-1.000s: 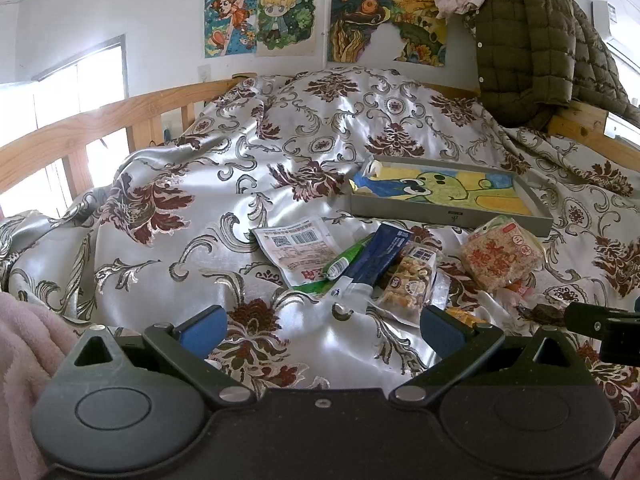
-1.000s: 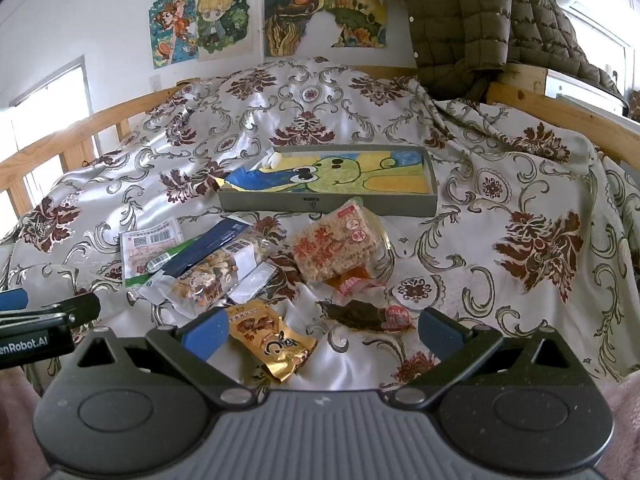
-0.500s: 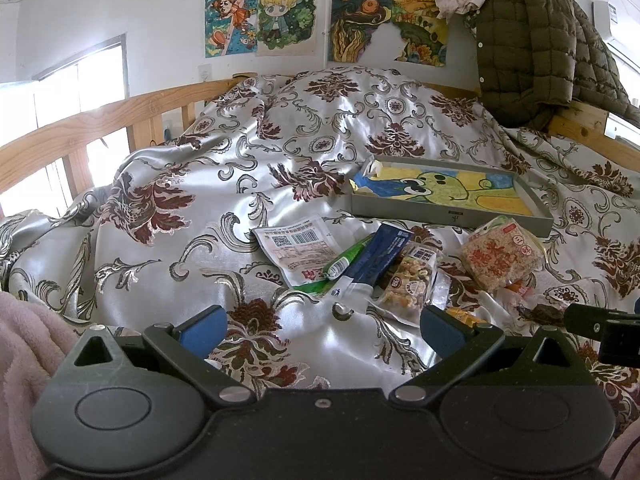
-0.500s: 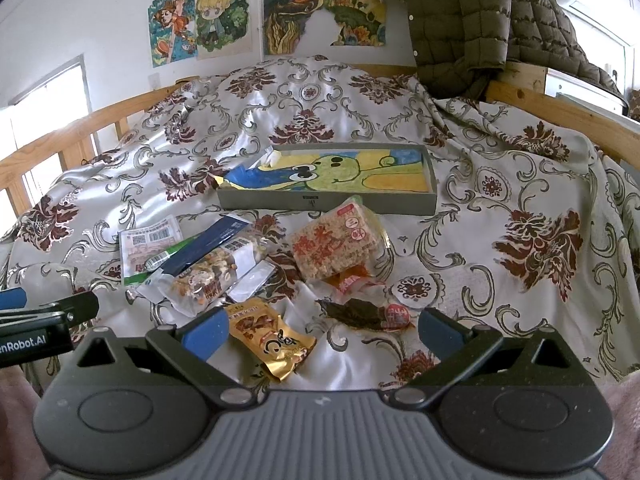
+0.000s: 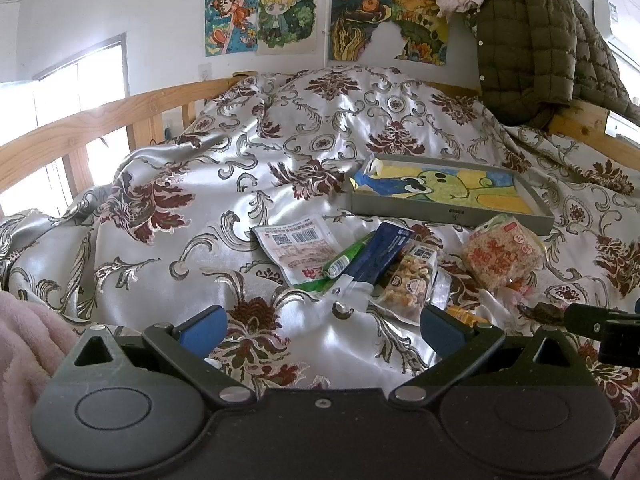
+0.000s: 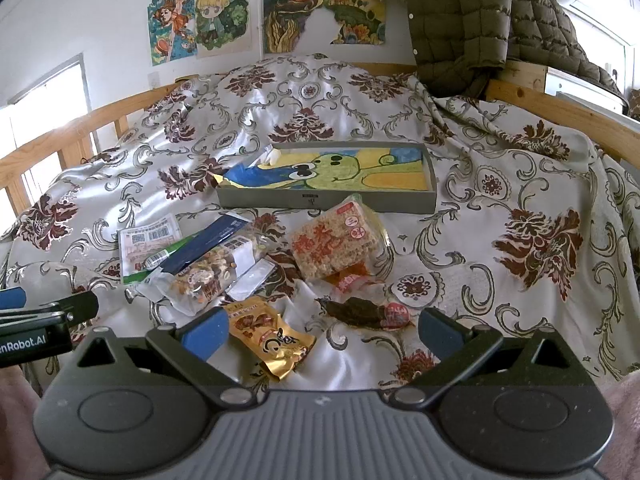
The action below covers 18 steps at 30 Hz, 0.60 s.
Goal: Organize snacks
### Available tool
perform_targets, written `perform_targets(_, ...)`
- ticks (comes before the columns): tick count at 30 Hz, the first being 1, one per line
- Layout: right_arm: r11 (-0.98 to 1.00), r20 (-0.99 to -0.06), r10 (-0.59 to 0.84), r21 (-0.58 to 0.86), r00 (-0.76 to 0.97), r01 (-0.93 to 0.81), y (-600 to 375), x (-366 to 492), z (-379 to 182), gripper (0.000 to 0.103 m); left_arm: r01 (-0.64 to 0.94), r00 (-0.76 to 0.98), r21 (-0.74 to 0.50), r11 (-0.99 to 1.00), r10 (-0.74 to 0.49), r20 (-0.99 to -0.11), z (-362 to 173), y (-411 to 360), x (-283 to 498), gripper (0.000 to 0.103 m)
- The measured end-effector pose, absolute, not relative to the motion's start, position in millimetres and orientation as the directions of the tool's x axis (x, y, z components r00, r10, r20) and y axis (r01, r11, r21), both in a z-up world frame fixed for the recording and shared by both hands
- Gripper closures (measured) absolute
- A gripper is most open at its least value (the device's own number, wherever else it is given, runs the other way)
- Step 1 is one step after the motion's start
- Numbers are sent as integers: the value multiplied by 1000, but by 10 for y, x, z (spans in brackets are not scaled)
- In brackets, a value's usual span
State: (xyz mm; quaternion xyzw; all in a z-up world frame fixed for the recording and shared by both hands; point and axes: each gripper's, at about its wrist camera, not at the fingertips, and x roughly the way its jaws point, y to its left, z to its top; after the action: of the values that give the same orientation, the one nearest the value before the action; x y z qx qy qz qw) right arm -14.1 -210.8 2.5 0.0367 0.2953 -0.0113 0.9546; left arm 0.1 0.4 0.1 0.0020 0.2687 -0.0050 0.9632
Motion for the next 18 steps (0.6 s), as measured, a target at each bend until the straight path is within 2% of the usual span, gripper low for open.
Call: perform_targets(18, 997, -608, 11, 63, 794, 35, -2079, -91, 37, 0, 2, 831, 1, 1000, -1, -556, -91, 48, 83, 1)
